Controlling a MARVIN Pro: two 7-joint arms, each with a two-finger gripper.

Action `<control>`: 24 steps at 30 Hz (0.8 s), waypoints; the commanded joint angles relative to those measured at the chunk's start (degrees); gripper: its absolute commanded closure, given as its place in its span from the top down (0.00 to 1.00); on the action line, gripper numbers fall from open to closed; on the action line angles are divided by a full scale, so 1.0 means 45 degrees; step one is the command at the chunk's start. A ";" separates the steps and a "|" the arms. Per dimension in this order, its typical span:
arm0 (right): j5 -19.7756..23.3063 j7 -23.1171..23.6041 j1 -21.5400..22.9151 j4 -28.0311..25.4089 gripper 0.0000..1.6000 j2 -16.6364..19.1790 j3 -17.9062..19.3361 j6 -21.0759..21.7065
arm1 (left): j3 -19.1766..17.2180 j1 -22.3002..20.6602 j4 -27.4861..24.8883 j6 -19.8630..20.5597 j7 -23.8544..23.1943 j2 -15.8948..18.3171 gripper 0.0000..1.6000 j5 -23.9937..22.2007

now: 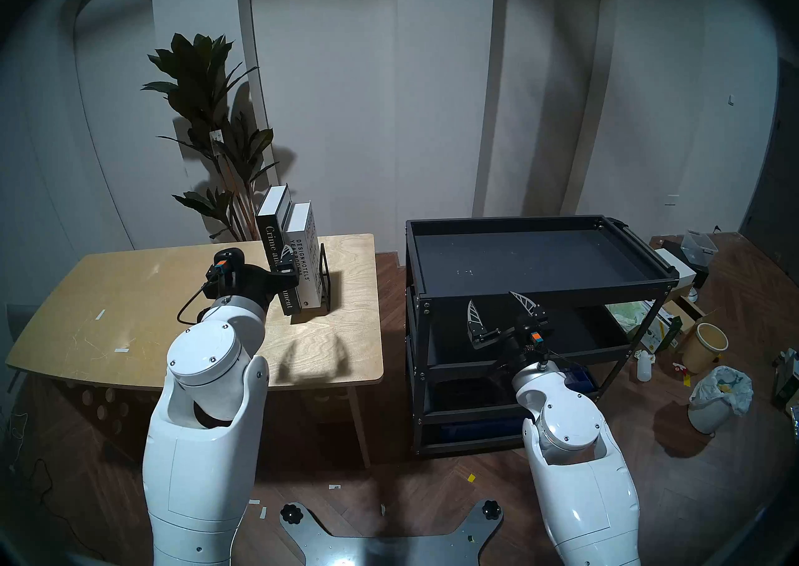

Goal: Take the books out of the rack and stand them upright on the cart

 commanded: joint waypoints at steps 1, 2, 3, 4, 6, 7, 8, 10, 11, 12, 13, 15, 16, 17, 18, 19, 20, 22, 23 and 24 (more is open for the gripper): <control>0.0010 -0.0147 -0.0057 -0.0226 1.00 -0.0151 0.0018 -0.0246 | 0.0663 -0.0996 -0.0041 -0.0586 0.0665 0.0063 1.00 0.0875; 0.0026 -0.0141 -0.0072 -0.0225 1.00 -0.0157 0.0030 -0.0252 | 0.0775 -0.1044 0.0086 -0.0816 0.0844 0.0073 1.00 0.1198; 0.0036 -0.0141 -0.0088 -0.0226 1.00 -0.0164 0.0044 -0.0263 | 0.0911 -0.1089 0.0252 -0.1131 0.1064 0.0132 1.00 0.1601; 0.0040 -0.0154 -0.0106 -0.0231 1.00 -0.0173 0.0054 -0.0278 | 0.1002 -0.1144 0.0385 -0.1205 0.1209 0.0126 1.00 0.1743; 0.0063 -0.0205 -0.0152 -0.0254 1.00 -0.0214 0.0080 -0.0301 | 0.1149 -0.1320 0.0733 -0.1224 0.1488 0.0071 1.00 0.1970; 0.0075 -0.0234 -0.0170 -0.0262 1.00 -0.0233 0.0089 -0.0305 | 0.1236 -0.1422 0.0982 -0.1338 0.1732 0.0066 1.00 0.2144; 0.0078 -0.0254 -0.0183 -0.0267 1.00 -0.0238 0.0090 -0.0315 | 0.1267 -0.1503 0.1182 -0.1453 0.1832 0.0050 1.00 0.2206; 0.0119 -0.0276 -0.0201 -0.0268 1.00 -0.0255 0.0106 -0.0333 | 0.1306 -0.1696 0.1534 -0.1502 0.1968 0.0016 1.00 0.2281; 0.0139 -0.0285 -0.0211 -0.0272 1.00 -0.0258 0.0120 -0.0350 | 0.1287 -0.1821 0.1665 -0.1434 0.1987 -0.0014 1.00 0.2106; 0.0172 -0.0285 -0.0217 -0.0274 1.00 -0.0260 0.0138 -0.0383 | 0.1280 -0.1920 0.1775 -0.1425 0.2014 -0.0036 1.00 0.2122; 0.0252 -0.0268 -0.0220 -0.0328 1.00 -0.0258 0.0178 -0.0397 | 0.1262 -0.2039 0.1896 -0.1428 0.2028 -0.0063 1.00 0.2136; 0.0308 -0.0264 -0.0198 -0.0439 1.00 -0.0233 0.0228 -0.0384 | 0.1194 -0.2247 0.2026 -0.1341 0.2030 -0.0114 1.00 0.2044; 0.0312 -0.0271 -0.0181 -0.0490 1.00 -0.0219 0.0243 -0.0378 | 0.1150 -0.2340 0.2086 -0.1337 0.2012 -0.0139 1.00 0.2049; 0.0333 -0.0266 -0.0158 -0.0546 1.00 -0.0201 0.0266 -0.0368 | 0.1113 -0.2446 0.2150 -0.1366 0.2030 -0.0125 1.00 0.2061; 0.0356 -0.0258 -0.0146 -0.0587 1.00 -0.0183 0.0284 -0.0344 | 0.1079 -0.2543 0.2212 -0.1360 0.2050 -0.0123 1.00 0.2049; 0.0362 -0.0253 -0.0121 -0.0593 1.00 -0.0164 0.0303 -0.0366 | 0.1038 -0.2633 0.2263 -0.1362 0.2094 -0.0127 1.00 0.2064; 0.0382 -0.0246 -0.0107 -0.0608 1.00 -0.0147 0.0322 -0.0351 | 0.1009 -0.2705 0.2313 -0.1364 0.2102 -0.0117 1.00 0.2058; 0.0430 -0.0232 -0.0082 -0.0638 1.00 -0.0123 0.0368 -0.0332 | 0.0940 -0.2860 0.2457 -0.1350 0.2164 -0.0123 1.00 0.2070; 0.0450 -0.0221 -0.0075 -0.0645 1.00 -0.0113 0.0384 -0.0337 | 0.0902 -0.2945 0.2559 -0.1290 0.2245 -0.0166 1.00 0.2097; 0.0463 -0.0213 -0.0074 -0.0654 1.00 -0.0103 0.0394 -0.0333 | 0.0869 -0.3008 0.2642 -0.1311 0.2233 -0.0170 1.00 0.2066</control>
